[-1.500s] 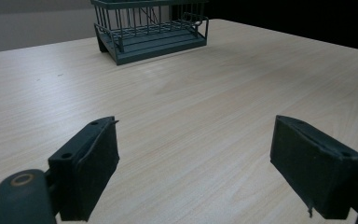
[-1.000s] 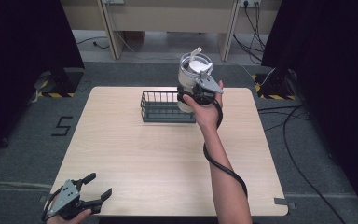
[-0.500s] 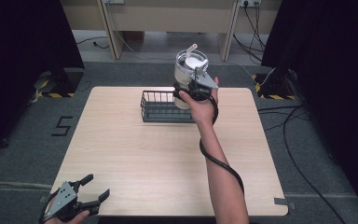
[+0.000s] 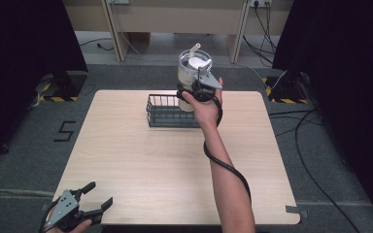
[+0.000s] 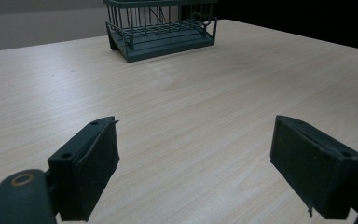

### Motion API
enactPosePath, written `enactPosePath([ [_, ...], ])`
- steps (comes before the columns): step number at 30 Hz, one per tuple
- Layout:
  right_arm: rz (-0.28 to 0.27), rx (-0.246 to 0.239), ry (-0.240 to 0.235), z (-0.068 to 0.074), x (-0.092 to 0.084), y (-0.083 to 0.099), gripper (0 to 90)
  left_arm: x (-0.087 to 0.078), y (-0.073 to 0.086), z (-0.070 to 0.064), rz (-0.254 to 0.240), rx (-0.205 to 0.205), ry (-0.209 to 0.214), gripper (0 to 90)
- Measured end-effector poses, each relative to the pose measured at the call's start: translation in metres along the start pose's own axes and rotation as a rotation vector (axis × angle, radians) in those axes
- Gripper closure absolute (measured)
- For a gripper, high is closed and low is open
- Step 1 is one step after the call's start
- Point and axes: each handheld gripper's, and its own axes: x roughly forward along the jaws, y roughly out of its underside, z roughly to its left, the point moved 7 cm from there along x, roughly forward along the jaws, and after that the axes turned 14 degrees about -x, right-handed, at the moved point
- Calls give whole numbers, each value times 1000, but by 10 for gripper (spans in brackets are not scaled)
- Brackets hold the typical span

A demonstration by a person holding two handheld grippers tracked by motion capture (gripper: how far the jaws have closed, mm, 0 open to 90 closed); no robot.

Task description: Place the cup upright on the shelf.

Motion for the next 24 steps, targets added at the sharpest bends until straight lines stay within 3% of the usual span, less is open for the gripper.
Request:
enactPosePath([
  [24, 37, 4, -10, 17, 35, 5, 97, -2, 0, 2, -5, -9, -3, 145],
])
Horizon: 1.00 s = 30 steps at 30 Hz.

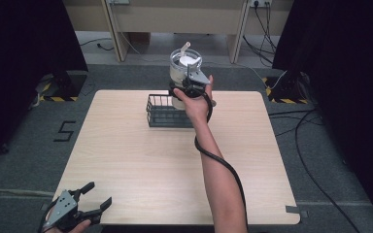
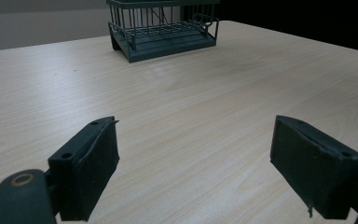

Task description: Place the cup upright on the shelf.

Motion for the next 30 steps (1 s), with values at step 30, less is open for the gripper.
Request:
enactPosePath([
  [30, 33, 18, 6, 4, 24, 12, 96, -1, -1, 1, -5, -2, 3, 146],
])
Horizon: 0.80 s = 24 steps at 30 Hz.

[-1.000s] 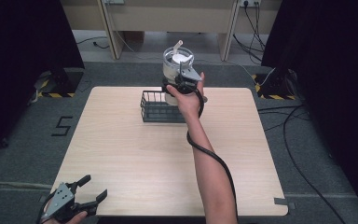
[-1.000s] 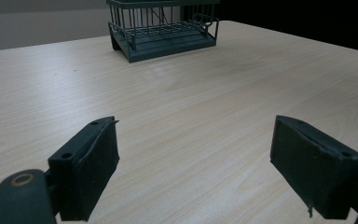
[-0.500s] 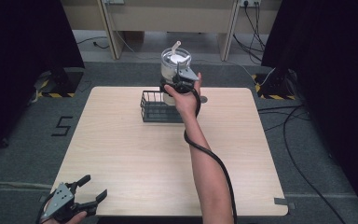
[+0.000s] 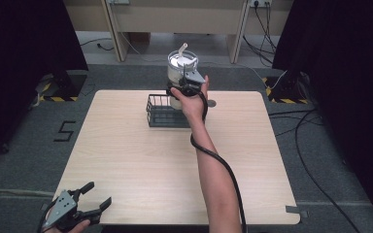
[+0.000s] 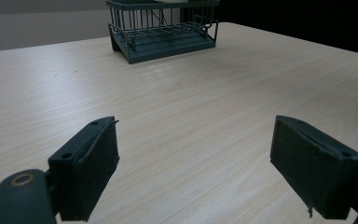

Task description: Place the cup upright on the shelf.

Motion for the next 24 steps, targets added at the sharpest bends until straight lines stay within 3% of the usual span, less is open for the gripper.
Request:
enactPosePath([
  [24, 5, -19, 7, -1, 4, -1, 96, 0, 0, 0, -4, -4, 3, 145],
])
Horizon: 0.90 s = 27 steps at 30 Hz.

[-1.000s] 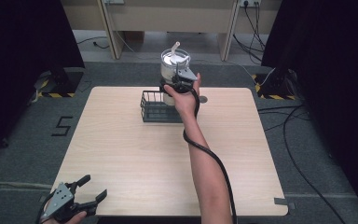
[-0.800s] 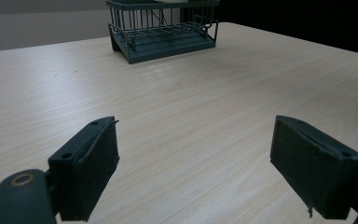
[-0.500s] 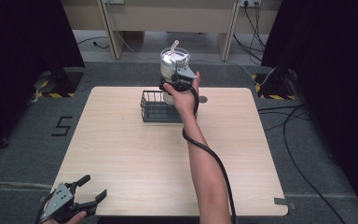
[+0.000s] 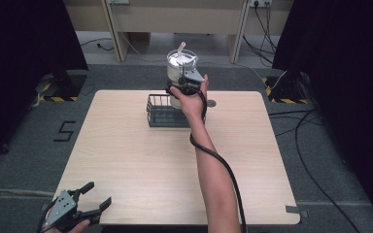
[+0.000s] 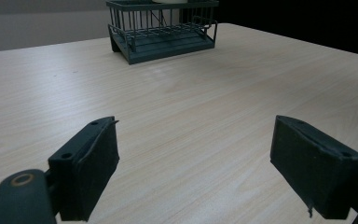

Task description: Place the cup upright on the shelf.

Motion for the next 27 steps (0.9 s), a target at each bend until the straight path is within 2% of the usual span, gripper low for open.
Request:
enactPosePath([
  [7, 7, -7, -5, 3, -2, 6, 96, 0, 0, -1, 2, 3, 2, 145],
  [17, 38, 8, -8, 4, 4, 20, 96, 0, 0, 0, 1, 1, 1, 145],
  [27, 79, 14, -17, 11, 14, 40, 96, 0, 0, 0, 1, 1, 3, 146],
])
